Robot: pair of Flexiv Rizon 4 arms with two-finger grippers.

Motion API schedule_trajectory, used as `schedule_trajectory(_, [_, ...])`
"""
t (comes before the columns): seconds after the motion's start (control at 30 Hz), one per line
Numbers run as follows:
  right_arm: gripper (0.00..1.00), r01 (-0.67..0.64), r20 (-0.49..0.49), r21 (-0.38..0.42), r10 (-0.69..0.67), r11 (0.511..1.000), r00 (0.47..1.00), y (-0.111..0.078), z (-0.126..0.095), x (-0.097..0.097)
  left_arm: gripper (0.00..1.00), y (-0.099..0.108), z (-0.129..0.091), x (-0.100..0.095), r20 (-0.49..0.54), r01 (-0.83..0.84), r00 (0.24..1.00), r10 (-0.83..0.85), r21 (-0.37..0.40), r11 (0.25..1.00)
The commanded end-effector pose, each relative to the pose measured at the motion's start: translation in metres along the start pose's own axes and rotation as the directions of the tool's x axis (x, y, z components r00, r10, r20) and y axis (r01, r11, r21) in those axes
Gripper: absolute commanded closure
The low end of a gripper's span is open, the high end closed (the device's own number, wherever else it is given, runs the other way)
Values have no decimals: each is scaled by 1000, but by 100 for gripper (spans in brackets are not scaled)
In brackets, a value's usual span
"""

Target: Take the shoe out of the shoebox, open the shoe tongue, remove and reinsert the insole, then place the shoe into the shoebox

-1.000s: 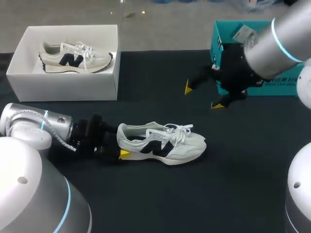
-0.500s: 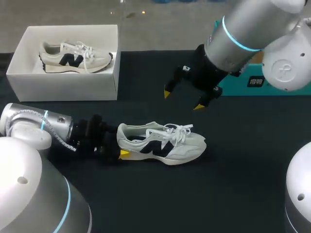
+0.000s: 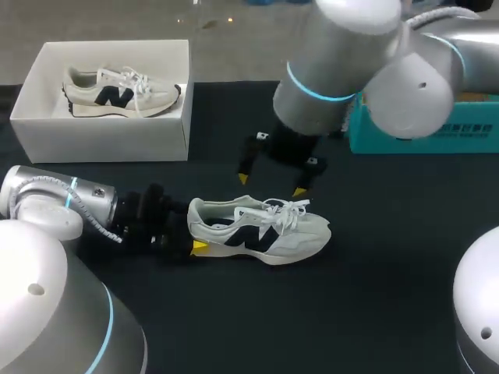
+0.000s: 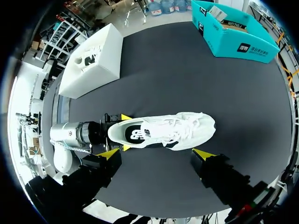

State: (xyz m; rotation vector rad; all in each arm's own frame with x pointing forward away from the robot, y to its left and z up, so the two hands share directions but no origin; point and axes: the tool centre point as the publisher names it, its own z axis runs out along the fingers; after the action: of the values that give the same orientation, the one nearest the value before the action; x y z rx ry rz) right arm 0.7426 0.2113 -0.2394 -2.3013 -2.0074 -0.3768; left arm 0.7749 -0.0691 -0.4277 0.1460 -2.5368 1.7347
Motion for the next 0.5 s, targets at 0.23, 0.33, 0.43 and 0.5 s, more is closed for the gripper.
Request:
schedule_trajectory(0.23, [0, 28, 298, -2, -26, 1000, 954, -6, 53, 36, 100, 3, 1, -2, -2, 1, 1000, -1, -2, 1000])
schedule_trajectory(0.33, [0, 45, 327, 16, -48, 999, 944, -8, 61, 35, 100, 3, 1, -2, -2, 1, 1000, -1, -2, 1000])
schedule_trajectory(0.43, [0, 54, 369, 33, -63, 998, 927, -9, 72, 32, 100, 3, 1, -2, -2, 1, 1000, -1, -2, 1000])
schedule_trajectory(0.5, [0, 51, 380, 41, -63, 998, 923, -8, 77, 29, 100, 3, 1, -2, -2, 1, 1000, -1, -2, 1000])
